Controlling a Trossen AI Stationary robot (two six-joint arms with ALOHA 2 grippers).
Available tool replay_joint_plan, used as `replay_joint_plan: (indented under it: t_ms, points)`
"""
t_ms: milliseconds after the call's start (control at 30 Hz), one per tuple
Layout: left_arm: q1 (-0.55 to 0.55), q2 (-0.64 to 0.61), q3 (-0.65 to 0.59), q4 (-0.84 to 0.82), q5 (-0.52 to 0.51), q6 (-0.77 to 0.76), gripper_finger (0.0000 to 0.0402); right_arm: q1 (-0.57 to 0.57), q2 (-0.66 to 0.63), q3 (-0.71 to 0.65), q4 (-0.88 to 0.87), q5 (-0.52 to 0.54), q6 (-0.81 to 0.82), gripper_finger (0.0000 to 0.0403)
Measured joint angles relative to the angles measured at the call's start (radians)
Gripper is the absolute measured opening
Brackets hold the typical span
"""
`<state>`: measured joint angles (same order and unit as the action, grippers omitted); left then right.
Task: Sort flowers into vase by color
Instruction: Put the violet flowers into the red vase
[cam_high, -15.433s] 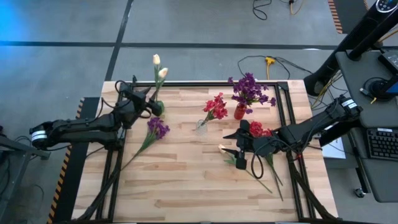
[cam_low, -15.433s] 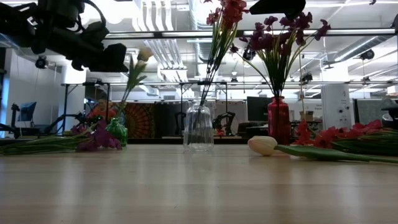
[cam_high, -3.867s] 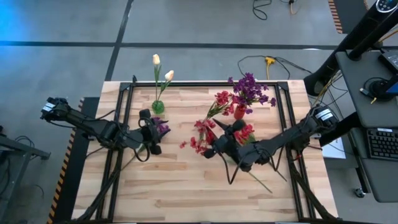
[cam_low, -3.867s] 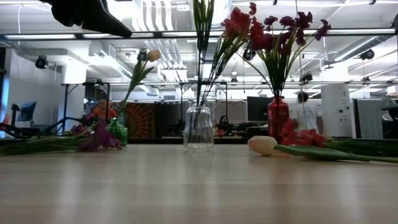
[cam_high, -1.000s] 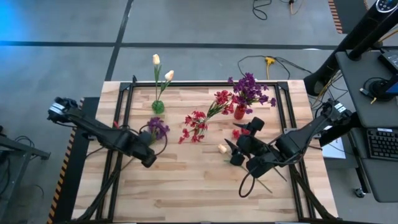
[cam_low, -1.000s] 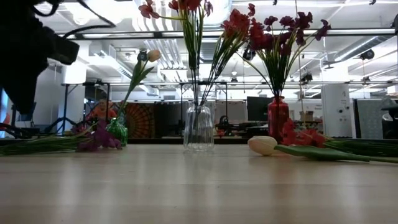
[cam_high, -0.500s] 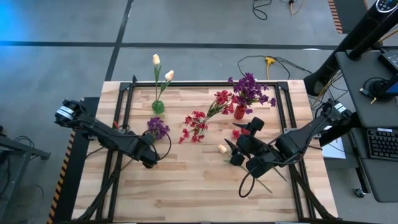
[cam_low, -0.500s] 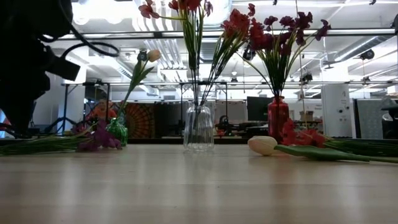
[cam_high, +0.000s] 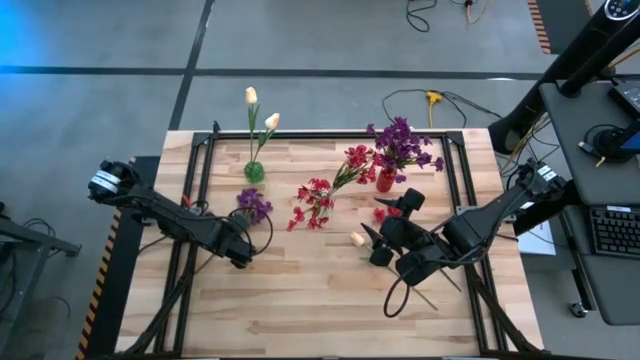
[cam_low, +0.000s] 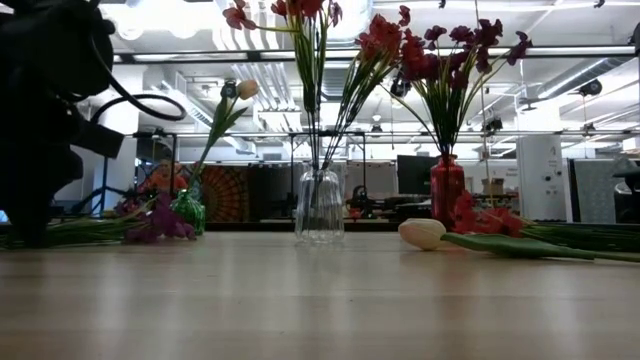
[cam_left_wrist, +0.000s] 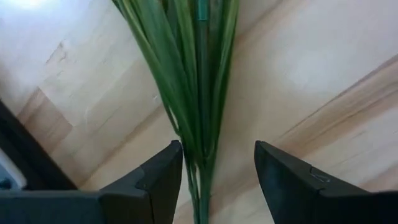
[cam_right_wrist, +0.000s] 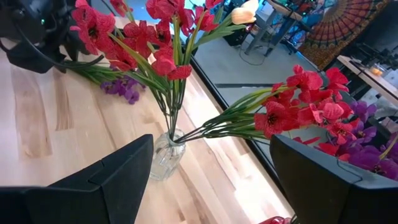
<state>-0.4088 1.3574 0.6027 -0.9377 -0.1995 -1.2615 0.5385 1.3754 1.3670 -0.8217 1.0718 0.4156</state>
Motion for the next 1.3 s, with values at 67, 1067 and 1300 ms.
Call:
replay_joint_plan:
  t_ms: [67,1067,1300]
  points:
    - [0.0,0.003,-0.007,0.012,0.0,-0.001,0.0183,0.0,0.0,0.0,0.001,0.0,0.0,0.0313]
    - [-0.007,-0.013,0.015,-0.048,-0.002,-0.034,0.0004,0.0,0.0,0.0,0.003,-0.007,0.003,0.0313]
    - [-0.074,-0.098,0.132,-0.152,-0.14,-0.04,0.0002,0.0,0.001,-0.003,-0.021,-0.011,0.018,0.0313]
